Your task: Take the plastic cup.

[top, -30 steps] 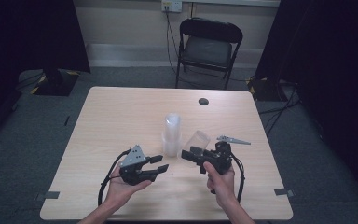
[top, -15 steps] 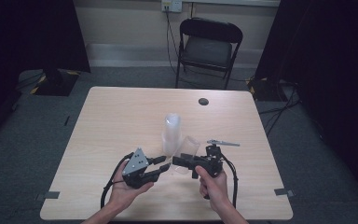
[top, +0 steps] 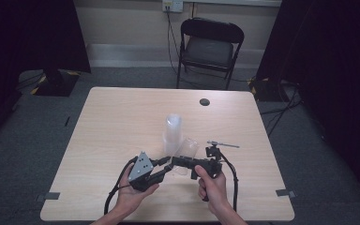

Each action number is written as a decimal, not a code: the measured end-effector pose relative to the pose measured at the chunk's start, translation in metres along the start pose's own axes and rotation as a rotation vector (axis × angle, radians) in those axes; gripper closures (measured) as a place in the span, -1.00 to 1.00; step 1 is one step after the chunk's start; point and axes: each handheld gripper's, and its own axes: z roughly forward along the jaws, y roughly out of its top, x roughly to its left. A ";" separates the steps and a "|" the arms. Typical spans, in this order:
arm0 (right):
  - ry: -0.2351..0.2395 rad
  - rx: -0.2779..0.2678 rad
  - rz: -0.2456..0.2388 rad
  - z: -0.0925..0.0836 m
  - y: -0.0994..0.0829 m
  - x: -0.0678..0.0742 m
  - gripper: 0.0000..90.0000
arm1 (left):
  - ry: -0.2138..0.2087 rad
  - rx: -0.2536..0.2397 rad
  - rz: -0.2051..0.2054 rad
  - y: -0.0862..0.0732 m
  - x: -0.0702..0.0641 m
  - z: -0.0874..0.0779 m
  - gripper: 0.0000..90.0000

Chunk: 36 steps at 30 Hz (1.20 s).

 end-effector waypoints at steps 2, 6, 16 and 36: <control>-0.001 0.009 0.006 0.003 -0.001 0.001 -0.24 | 0.006 -0.013 0.008 -0.002 -0.002 0.001 0.50; -0.003 0.027 0.013 0.005 -0.002 0.002 -0.24 | 0.015 -0.026 0.016 -0.002 -0.004 0.000 0.50; 0.036 0.078 0.039 0.017 -0.008 0.008 -0.24 | 0.048 -0.033 0.026 -0.005 -0.005 0.001 0.56; 0.027 0.037 -0.094 0.014 -0.006 0.008 -0.57 | 0.019 0.007 -0.045 -0.002 0.006 -0.002 0.89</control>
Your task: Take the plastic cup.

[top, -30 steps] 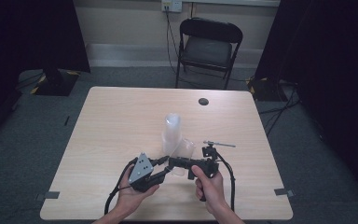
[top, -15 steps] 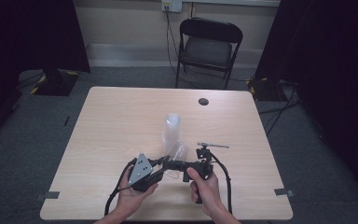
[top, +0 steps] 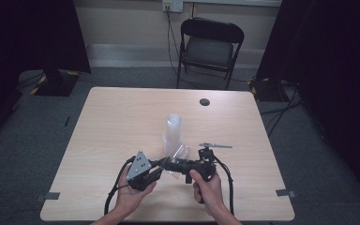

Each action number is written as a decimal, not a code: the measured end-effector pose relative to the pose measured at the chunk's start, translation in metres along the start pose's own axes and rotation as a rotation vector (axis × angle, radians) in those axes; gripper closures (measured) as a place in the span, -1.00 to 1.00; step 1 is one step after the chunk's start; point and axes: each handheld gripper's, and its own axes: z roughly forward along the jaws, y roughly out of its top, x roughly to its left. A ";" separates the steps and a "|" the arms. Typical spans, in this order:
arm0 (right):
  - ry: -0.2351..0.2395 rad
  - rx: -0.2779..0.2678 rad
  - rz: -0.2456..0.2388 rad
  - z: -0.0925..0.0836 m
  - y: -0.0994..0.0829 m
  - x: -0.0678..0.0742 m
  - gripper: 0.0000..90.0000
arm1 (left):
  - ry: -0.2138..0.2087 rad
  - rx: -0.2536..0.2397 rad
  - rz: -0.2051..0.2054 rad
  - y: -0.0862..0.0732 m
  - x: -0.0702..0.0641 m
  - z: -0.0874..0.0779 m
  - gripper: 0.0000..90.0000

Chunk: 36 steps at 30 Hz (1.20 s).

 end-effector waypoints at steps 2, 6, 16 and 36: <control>-0.004 0.001 -0.005 -0.001 0.000 0.000 -0.58 | 0.004 0.004 -0.010 0.000 0.002 -0.001 0.90; -0.009 -0.004 -0.020 -0.005 0.001 0.000 -0.57 | 0.019 0.008 -0.027 0.000 0.008 -0.002 0.92; -0.046 -0.005 -0.086 -0.016 0.004 -0.005 -0.48 | 0.014 0.033 -0.087 0.001 0.019 -0.011 0.94; -0.286 0.025 -0.429 -0.032 0.007 0.002 -0.60 | -0.065 0.159 -0.128 0.005 0.024 -0.025 0.95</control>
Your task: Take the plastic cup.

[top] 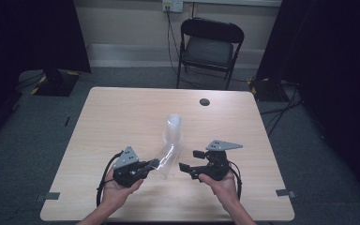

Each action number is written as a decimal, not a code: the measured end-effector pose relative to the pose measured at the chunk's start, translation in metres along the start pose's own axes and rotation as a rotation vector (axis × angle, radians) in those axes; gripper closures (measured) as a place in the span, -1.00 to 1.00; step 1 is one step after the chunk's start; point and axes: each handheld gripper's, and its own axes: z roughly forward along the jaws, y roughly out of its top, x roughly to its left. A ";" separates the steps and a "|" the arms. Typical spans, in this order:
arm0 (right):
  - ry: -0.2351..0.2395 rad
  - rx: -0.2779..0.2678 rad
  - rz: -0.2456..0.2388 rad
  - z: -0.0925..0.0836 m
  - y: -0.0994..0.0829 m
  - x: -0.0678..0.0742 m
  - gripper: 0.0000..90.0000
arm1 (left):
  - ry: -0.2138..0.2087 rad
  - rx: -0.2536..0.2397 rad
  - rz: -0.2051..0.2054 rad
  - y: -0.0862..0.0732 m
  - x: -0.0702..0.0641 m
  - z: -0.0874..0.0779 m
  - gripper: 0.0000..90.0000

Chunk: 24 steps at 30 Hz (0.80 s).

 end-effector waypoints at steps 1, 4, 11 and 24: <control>-0.001 0.004 -0.018 -0.001 0.000 0.000 -0.60 | 0.005 0.013 0.011 -0.001 -0.002 0.001 0.95; 0.007 0.012 -0.032 -0.003 0.000 0.000 -0.54 | -0.006 0.039 0.008 -0.001 -0.002 0.003 0.95; 0.031 0.023 -0.092 -0.004 -0.001 0.002 -0.52 | -0.066 0.115 -0.008 -0.004 -0.001 0.008 0.95; 0.112 0.100 -0.195 0.006 -0.004 0.015 -0.51 | -0.148 0.238 0.012 -0.009 -0.006 0.021 0.95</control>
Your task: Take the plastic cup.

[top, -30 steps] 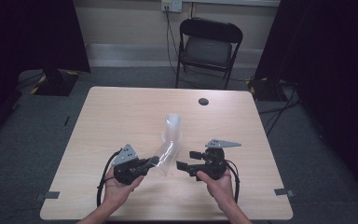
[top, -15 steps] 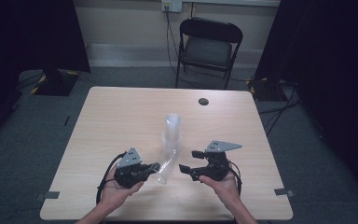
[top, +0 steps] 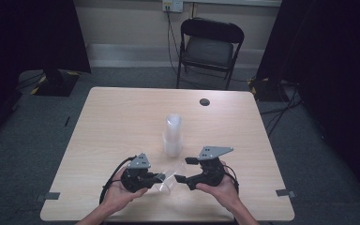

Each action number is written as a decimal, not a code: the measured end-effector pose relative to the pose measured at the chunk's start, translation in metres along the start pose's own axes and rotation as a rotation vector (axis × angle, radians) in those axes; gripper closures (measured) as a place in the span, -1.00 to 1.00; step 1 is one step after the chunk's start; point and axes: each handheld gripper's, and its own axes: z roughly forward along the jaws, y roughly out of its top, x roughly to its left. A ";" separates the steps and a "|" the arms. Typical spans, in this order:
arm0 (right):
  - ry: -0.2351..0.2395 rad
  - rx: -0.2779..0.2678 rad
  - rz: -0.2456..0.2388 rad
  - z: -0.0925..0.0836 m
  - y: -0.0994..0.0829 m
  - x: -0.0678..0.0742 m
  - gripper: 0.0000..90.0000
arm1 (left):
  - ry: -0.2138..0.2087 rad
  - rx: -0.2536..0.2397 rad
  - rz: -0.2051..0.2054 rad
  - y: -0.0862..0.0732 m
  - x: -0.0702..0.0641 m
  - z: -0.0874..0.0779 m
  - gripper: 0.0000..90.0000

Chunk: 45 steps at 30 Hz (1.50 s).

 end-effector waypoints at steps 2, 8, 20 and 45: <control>0.022 0.003 -0.016 0.001 0.000 0.002 -0.50 | -0.016 0.008 -0.006 0.000 0.001 0.001 0.95; 0.067 0.039 -0.103 0.006 -0.001 0.007 -0.52 | -0.093 0.045 -0.028 0.000 0.003 0.005 0.95; 0.056 0.111 -0.202 0.017 -0.005 0.014 -0.68 | -0.138 0.064 -0.107 -0.001 0.011 0.007 0.96; -0.004 0.243 -0.383 0.050 -0.010 0.038 -0.68 | -0.174 0.044 -0.218 0.000 0.017 0.013 0.99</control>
